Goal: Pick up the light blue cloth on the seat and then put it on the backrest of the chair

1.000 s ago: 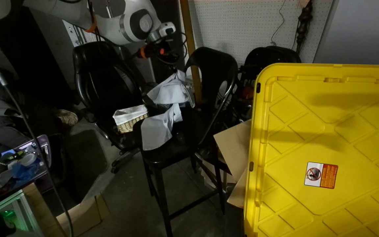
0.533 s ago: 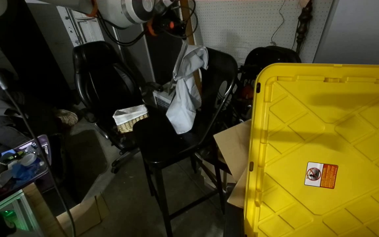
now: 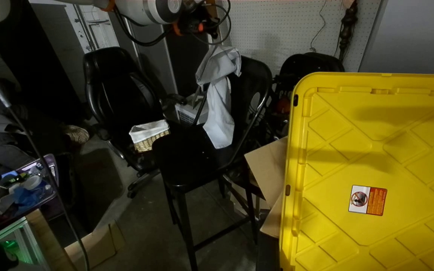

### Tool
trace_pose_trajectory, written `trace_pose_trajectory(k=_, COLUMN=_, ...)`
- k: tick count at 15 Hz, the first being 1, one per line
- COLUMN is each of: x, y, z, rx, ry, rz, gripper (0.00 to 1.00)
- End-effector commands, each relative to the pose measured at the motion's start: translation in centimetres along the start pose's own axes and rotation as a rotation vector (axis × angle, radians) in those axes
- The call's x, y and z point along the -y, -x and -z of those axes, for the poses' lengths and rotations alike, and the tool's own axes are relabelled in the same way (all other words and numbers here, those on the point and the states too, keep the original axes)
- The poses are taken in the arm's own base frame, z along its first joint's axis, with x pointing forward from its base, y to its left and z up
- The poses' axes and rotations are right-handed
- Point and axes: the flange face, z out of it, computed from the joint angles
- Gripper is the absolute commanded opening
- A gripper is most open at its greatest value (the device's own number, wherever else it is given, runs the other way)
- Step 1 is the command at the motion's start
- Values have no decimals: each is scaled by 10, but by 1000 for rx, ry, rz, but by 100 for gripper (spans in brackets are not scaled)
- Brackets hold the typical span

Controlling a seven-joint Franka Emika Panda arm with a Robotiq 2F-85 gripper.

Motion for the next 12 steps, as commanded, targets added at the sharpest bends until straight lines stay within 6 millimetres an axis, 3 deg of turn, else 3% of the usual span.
trace_pose_trajectory(k=1, x=11, y=-2, z=13, rx=47, ry=-58, rz=92, gripper=0)
trace_pose_trajectory(k=6, x=28, y=-45, z=68, rx=101, ry=-118, rz=380, gripper=0)
trace_pose_trajectory(k=9, x=24, y=-69, z=99, rx=123, ry=-127, rz=550, gripper=0)
trace_pose_trajectory(k=10, x=20, y=-78, z=107, rx=105, ry=-112, rz=606, gripper=0)
trace_pose_trajectory(k=12, x=7, y=-93, z=103, rx=35, ry=-60, rz=693, gripper=0)
